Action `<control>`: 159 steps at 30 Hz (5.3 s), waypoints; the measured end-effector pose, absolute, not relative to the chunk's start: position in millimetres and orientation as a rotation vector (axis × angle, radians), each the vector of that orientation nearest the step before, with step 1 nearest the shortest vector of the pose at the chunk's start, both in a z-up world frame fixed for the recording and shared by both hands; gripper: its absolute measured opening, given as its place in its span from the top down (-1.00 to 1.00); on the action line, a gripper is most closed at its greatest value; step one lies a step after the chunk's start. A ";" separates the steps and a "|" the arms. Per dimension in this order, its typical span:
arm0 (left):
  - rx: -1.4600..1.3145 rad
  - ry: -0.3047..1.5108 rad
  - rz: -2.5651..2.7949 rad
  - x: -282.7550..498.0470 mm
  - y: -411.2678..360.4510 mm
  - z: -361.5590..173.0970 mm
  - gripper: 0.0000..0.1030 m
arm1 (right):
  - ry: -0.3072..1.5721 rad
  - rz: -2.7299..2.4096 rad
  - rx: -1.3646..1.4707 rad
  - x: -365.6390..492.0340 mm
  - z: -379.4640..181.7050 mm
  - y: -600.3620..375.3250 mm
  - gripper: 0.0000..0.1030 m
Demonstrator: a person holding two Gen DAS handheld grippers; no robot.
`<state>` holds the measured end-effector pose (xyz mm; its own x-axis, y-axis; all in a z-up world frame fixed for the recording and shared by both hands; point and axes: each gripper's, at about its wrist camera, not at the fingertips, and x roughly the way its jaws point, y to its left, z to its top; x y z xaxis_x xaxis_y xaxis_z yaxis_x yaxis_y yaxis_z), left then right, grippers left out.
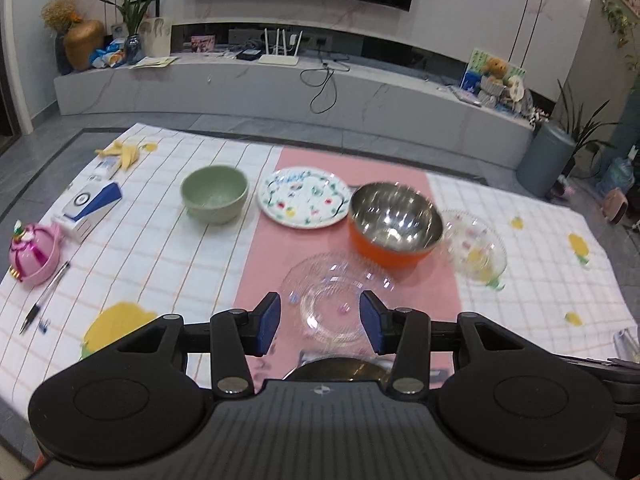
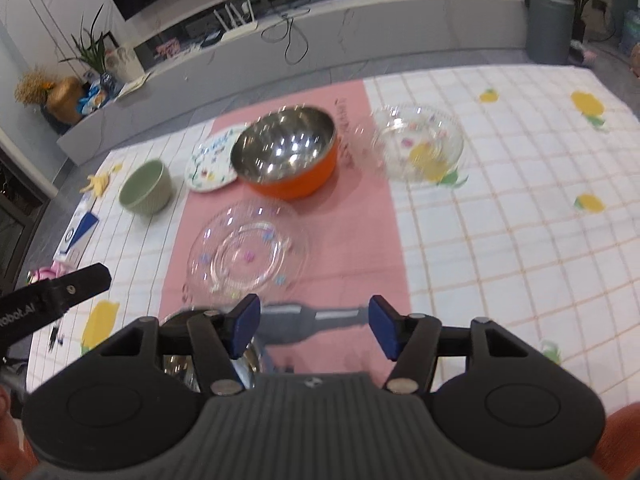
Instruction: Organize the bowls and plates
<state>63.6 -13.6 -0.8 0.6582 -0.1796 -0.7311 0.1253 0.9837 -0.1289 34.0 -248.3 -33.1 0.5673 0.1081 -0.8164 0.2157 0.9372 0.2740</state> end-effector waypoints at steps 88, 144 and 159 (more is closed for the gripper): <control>-0.151 0.861 -0.205 159.6 -48.2 -6.3 0.78 | 0.867 0.024 0.513 131.3 -24.4 -271.7 0.62; -0.172 1.111 -0.176 30.9 32.6 -69.0 0.69 | 1.132 0.064 0.301 9.2 -56.2 -186.4 0.75; -0.174 1.034 -0.194 30.4 42.3 -55.1 0.70 | 1.116 0.063 0.337 9.0 -53.9 -192.9 0.74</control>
<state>30.4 42.3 -55.1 0.4973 -0.2411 -0.8334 0.0772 0.9691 -0.2343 9.0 -192.9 -53.9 0.4431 0.2173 -0.8697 0.1177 0.9477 0.2968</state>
